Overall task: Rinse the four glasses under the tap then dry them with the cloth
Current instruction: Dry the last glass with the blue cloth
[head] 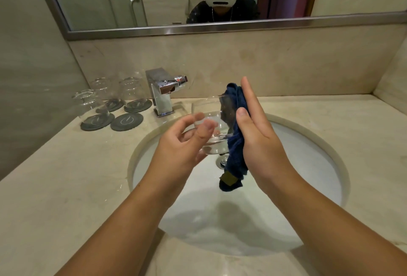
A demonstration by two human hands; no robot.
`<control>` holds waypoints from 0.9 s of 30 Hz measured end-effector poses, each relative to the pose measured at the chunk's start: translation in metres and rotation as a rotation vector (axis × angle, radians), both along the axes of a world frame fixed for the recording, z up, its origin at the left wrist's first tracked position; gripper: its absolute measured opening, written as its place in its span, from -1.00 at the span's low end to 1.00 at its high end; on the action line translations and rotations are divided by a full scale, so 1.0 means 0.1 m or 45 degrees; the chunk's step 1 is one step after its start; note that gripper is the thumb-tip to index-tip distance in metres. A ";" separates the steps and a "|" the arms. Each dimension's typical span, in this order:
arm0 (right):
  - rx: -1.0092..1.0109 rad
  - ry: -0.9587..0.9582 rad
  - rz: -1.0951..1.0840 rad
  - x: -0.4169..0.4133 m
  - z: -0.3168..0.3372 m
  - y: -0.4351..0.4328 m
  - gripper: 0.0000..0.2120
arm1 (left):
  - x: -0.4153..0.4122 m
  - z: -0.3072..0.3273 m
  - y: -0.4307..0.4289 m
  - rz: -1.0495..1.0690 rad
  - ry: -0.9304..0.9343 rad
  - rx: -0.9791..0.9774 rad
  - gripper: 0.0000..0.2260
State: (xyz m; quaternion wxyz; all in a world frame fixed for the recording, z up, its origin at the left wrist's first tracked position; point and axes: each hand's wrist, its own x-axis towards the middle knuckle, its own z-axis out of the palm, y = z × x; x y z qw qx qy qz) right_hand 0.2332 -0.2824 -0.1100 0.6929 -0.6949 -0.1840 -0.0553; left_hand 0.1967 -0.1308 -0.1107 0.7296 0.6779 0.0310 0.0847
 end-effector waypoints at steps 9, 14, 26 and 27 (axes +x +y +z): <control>0.065 0.048 -0.018 0.02 -0.01 -0.01 -0.49 | 0.09 -0.09 0.04 0.158 -0.062 0.074 -0.42; -0.013 -0.050 -0.044 0.00 -0.01 -0.01 -0.47 | 0.05 -0.06 -0.02 0.102 -0.086 0.063 -0.45; 0.161 0.086 -0.004 0.01 -0.01 0.00 -0.54 | 0.02 -0.01 -0.01 -0.083 -0.025 -0.100 -0.62; 0.150 0.084 -0.012 0.01 -0.01 0.00 -0.53 | 0.04 -0.02 0.00 -0.050 -0.033 -0.078 -0.60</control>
